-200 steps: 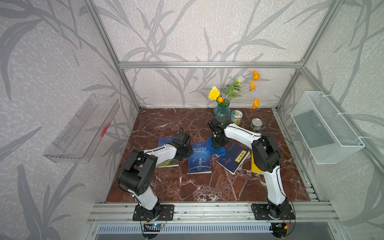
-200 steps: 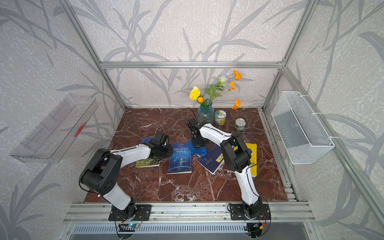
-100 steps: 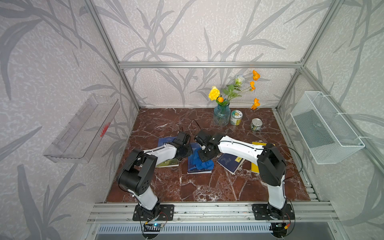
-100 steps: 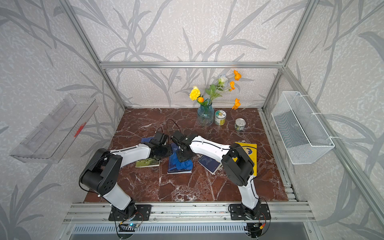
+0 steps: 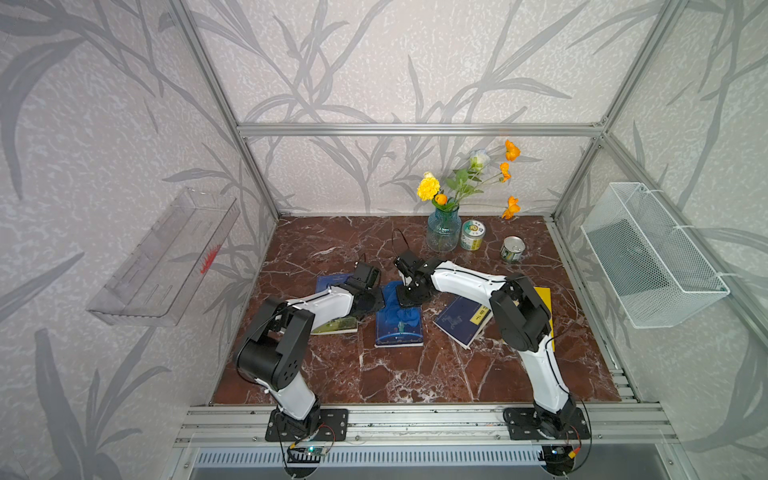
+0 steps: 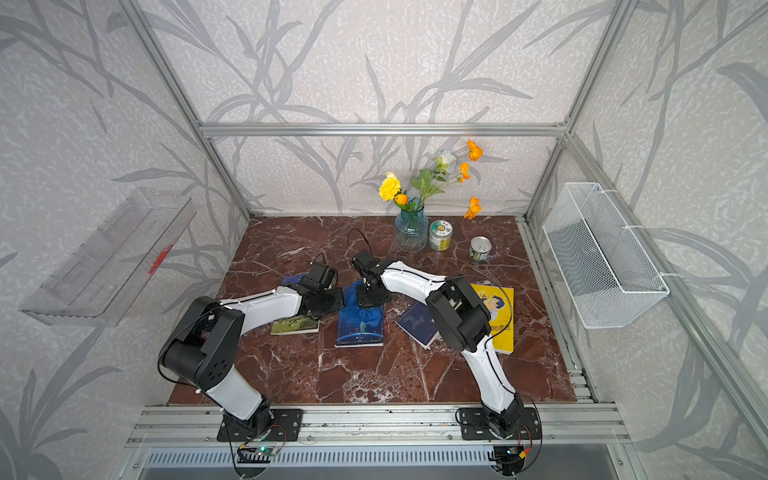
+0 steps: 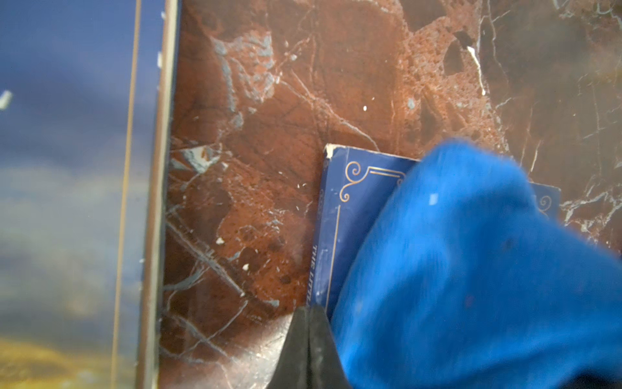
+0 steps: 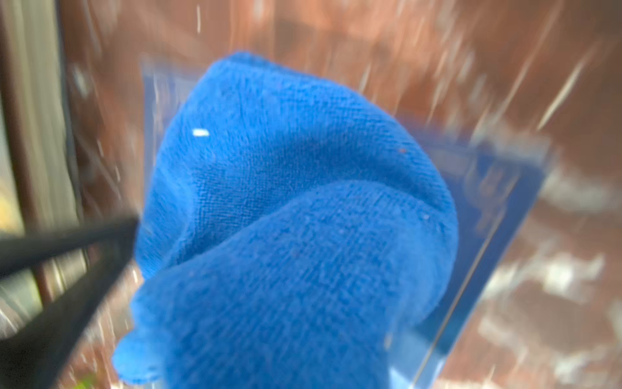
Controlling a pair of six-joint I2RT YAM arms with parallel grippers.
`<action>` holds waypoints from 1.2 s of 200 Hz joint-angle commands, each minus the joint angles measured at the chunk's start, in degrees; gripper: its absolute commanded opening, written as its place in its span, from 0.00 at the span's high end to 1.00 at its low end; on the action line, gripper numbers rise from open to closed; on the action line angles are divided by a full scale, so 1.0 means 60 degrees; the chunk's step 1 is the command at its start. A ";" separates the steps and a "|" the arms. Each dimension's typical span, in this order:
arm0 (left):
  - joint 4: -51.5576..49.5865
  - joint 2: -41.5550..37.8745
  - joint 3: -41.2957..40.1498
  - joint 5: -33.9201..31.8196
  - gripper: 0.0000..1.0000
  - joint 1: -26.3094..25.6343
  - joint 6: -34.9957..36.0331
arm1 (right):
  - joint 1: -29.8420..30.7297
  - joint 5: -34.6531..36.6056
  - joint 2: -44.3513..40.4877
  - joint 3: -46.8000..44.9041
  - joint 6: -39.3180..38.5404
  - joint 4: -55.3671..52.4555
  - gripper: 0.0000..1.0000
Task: Wipe the cover of the book
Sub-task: Wipe the dirt from the cover of the book.
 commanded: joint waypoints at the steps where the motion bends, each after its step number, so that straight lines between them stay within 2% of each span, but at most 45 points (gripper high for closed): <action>1: -0.0401 0.0338 0.0112 0.0019 0.96 -0.0053 -0.0049 | -0.0128 0.0605 0.0970 0.0434 -0.0192 -0.0565 1.00; 22: -0.0342 0.0436 0.0124 0.0144 0.96 -0.0055 -0.0100 | -0.0061 0.0640 0.1070 0.0606 -0.0222 -0.0727 1.00; 53: -0.0342 0.0570 0.0170 0.0216 0.96 -0.0055 -0.0146 | 0.0545 0.1171 0.0535 -0.0030 -0.0455 -0.0839 1.00; 97: -0.0371 0.0478 0.0170 0.0243 0.97 -0.0001 -0.0198 | 0.1279 0.1216 -0.0823 -0.2388 0.0019 -0.0233 1.00; 132: -0.0291 0.0403 0.0134 0.0314 0.97 0.0033 -0.0246 | 0.1268 0.0989 -0.1512 -0.3531 0.0371 0.0549 1.00; 190: -0.0223 0.0433 0.0113 0.0426 0.99 0.0052 -0.0237 | -0.0373 0.0334 -0.0280 -0.2192 0.0398 0.0672 1.00; 219: -0.0254 0.0410 0.0145 0.0355 0.99 0.0073 -0.0246 | -0.0436 0.0754 0.0811 -0.0303 -0.0184 -0.0537 1.00; 240: -0.0222 0.0432 0.0134 0.0459 0.99 0.0074 -0.0247 | -0.0234 0.1149 0.0986 0.0096 -0.0405 -0.0941 1.00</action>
